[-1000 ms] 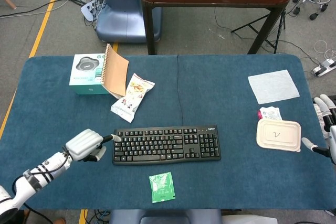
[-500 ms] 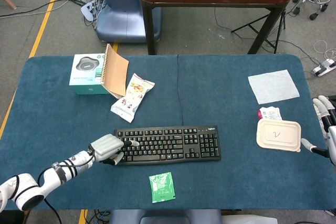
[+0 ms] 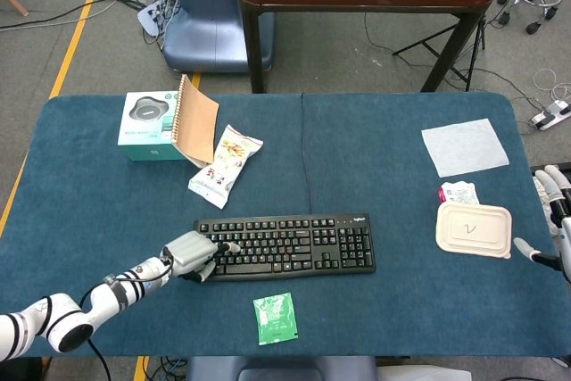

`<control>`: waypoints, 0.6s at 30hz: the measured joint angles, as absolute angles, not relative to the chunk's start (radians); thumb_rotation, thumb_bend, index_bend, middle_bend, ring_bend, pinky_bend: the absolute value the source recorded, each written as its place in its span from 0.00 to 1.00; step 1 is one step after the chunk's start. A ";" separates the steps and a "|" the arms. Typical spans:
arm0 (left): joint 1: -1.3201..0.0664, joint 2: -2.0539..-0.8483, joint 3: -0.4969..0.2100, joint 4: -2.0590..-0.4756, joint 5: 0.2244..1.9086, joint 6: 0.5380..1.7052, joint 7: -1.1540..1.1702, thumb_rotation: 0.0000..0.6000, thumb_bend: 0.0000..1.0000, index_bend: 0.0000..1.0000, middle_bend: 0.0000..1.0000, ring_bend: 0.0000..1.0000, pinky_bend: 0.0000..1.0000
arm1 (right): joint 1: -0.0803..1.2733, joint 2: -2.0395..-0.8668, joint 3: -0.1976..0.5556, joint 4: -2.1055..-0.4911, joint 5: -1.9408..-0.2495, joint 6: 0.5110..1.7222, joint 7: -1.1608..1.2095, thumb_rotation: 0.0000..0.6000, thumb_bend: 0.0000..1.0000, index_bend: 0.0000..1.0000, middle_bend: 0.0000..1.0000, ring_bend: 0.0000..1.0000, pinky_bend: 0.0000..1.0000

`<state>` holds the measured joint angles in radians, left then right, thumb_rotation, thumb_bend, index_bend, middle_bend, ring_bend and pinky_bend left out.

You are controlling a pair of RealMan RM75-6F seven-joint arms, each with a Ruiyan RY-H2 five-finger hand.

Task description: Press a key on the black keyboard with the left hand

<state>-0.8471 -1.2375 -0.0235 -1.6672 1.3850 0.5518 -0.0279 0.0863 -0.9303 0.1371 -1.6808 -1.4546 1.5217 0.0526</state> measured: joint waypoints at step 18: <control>-0.871 -1.260 0.004 -1.661 1.304 0.541 0.041 1.00 0.68 0.15 1.00 1.00 1.00 | 0.084 -0.934 0.137 -1.671 -1.455 1.523 0.059 1.00 0.05 0.00 0.05 0.07 0.04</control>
<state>-0.8705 -1.2599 0.0040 -1.6613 1.3040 0.5408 0.0411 0.0843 -0.9342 0.1371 -1.6711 -1.4551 1.5227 0.0587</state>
